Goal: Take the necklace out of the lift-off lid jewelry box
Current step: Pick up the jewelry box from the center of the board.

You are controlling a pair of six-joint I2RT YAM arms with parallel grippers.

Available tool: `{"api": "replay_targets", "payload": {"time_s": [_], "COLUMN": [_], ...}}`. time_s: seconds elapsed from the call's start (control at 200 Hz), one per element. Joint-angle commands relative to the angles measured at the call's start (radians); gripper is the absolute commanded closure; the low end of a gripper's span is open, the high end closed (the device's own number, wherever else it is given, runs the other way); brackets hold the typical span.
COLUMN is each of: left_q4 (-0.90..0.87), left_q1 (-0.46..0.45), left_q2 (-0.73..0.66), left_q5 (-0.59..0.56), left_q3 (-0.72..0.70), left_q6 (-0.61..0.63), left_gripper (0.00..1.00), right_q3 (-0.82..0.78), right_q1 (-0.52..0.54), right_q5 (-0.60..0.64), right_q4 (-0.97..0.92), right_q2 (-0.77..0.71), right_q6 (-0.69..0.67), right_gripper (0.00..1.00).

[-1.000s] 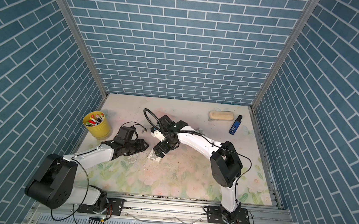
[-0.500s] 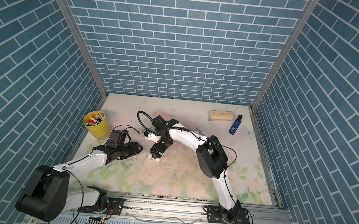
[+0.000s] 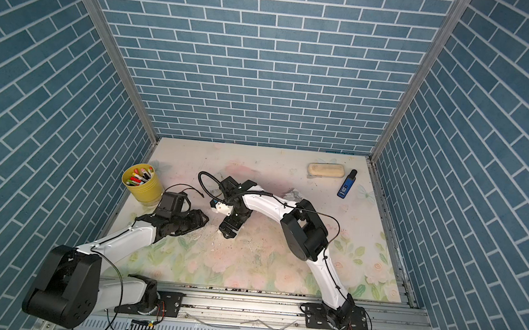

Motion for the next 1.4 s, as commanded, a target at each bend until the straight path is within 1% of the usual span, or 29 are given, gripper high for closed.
{"api": "replay_targets", "payload": {"time_s": [0.0, 0.04, 0.205, 0.465, 0.615, 0.71, 0.745, 0.805, 0.85, 0.865, 0.875, 0.885, 0.97, 1.04, 1.075, 1.11, 1.21, 1.255, 1.295, 1.36, 1.395], "left_q4": [-0.020, -0.020, -0.032, -0.038, -0.037, -0.039, -0.042, -0.053, -0.064, -0.066, -0.067, -0.068, -0.076, -0.056, -0.037, -0.014, 0.084, 0.125, 0.157, 0.229, 0.309], "left_q1": [0.010, 0.012, 0.018, 0.027, 0.029, 0.029, 0.029, 0.028, 0.029, 0.029, 0.028, 0.028, 0.029, 0.029, 0.029, 0.028, 0.025, 0.009, -0.028, -0.113, -0.163], "left_q2": [-0.016, -0.018, -0.027, -0.035, -0.039, -0.043, -0.045, -0.053, -0.062, -0.066, -0.071, -0.073, -0.109, -0.136, -0.145, -0.147, -0.134, -0.126, -0.126, -0.139, -0.147], "left_q5": [-0.004, -0.005, -0.009, -0.004, -0.002, 0.001, 0.004, 0.001, -0.006, -0.008, -0.008, -0.010, -0.022, -0.020, -0.011, 0.001, 0.068, 0.076, 0.058, -0.008, -0.029], "left_q3": [-0.019, -0.018, -0.017, -0.012, -0.007, -0.003, 0.000, 0.008, 0.015, 0.016, 0.016, 0.017, 0.020, 0.016, 0.014, 0.009, -0.003, -0.004, -0.004, -0.021, -0.048], "left_q6": [0.017, 0.017, 0.029, 0.052, 0.063, 0.077, 0.086, 0.106, 0.124, 0.132, 0.136, 0.141, 0.176, 0.200, 0.211, 0.218, 0.232, 0.252, 0.289, 0.379, 0.448], "left_gripper": [0.38, 0.38, 0.36, 0.35, 0.34, 0.33, 0.32, 0.27, 0.17, 0.07, 0.03, 0.01, 0.00, 0.01, 0.00, 0.00, 0.00, 0.01, 0.00, 0.01, 0.00], "right_q3": [-0.003, -0.003, -0.006, -0.014, -0.002, -0.002, 0.000, 0.002, 0.001, 0.001, 0.000, 0.000, -0.004, -0.011, -0.017, -0.026, -0.058, -0.070, -0.083, -0.101, -0.106], "right_q1": [0.008, 0.007, 0.008, 0.008, 0.007, 0.008, 0.006, 0.003, -0.001, -0.003, -0.005, -0.007, -0.031, -0.062, -0.080, -0.099, -0.154, -0.177, -0.202, -0.239, -0.260], "right_q5": [0.033, 0.034, 0.008, -0.025, -0.031, -0.012, -0.002, 0.008, 0.009, 0.007, 0.006, 0.004, -0.021, -0.069, -0.084, -0.100, -0.159, -0.184, -0.201, -0.231, -0.250], "right_q4": [0.019, 0.021, 0.023, 0.010, -0.014, -0.020, -0.024, -0.028, -0.028, -0.028, -0.028, -0.029, -0.028, -0.032, -0.033, -0.033, -0.031, -0.034, -0.035, -0.038, -0.048], "right_q2": [0.010, 0.011, 0.009, 0.013, 0.023, 0.028, 0.030, 0.029, 0.027, 0.025, 0.023, 0.021, -0.005, -0.035, -0.039, -0.082, -0.133, -0.153, -0.170, -0.195, -0.205], "right_q6": [-0.008, -0.006, -0.007, -0.002, 0.001, 0.007, 0.011, 0.019, 0.028, 0.032, 0.036, 0.039, 0.078, 0.109, 0.127, 0.143, 0.181, 0.200, 0.217, 0.239, 0.247], "right_gripper": [0.01, 0.01, 0.10, 0.09, 0.12, 0.14, 0.16, 0.20, 0.22, 0.23, 0.23, 0.23, 0.25, 0.26, 0.27, 0.27, 0.28, 0.28, 0.28, 0.28, 0.27]}}
